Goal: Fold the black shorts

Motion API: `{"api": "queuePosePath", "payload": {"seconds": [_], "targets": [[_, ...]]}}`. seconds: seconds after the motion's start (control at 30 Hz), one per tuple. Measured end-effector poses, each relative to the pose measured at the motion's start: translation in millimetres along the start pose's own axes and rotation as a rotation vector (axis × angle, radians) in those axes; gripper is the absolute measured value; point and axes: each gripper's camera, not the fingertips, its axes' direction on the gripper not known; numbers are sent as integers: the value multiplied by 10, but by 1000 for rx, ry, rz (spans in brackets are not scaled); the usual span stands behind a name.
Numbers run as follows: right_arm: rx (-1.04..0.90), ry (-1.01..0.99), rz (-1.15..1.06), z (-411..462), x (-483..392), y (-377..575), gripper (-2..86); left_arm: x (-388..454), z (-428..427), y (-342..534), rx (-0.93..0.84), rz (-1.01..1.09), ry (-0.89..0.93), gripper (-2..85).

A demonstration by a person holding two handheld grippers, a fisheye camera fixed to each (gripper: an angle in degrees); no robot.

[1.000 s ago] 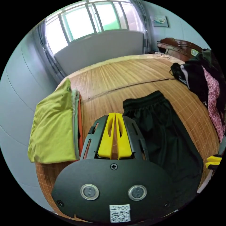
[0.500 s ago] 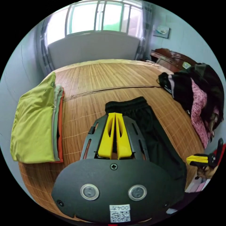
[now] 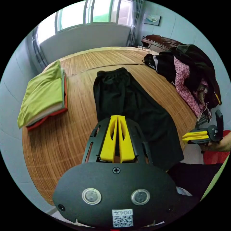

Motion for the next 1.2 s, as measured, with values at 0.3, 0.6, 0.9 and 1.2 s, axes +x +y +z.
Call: {"api": "queuePosePath", "payload": {"seconds": [0.3,0.6,0.9,1.2], "targets": [[69,-3,-388,445,-1227,-748,86,-223,-318,1934,-125,-569,-73,6],[-37,76,-575,1284,-1837,-1240,98,-359,-119,2659,-46,-700,69,10],[-224,-502,107,1405,-451,-1951,6,-283,265,2900,-41,-436,245,104],[-305,-656,93,1616,-33,-2118,11,-303,709,2844,-51,-308,312,176]]}}
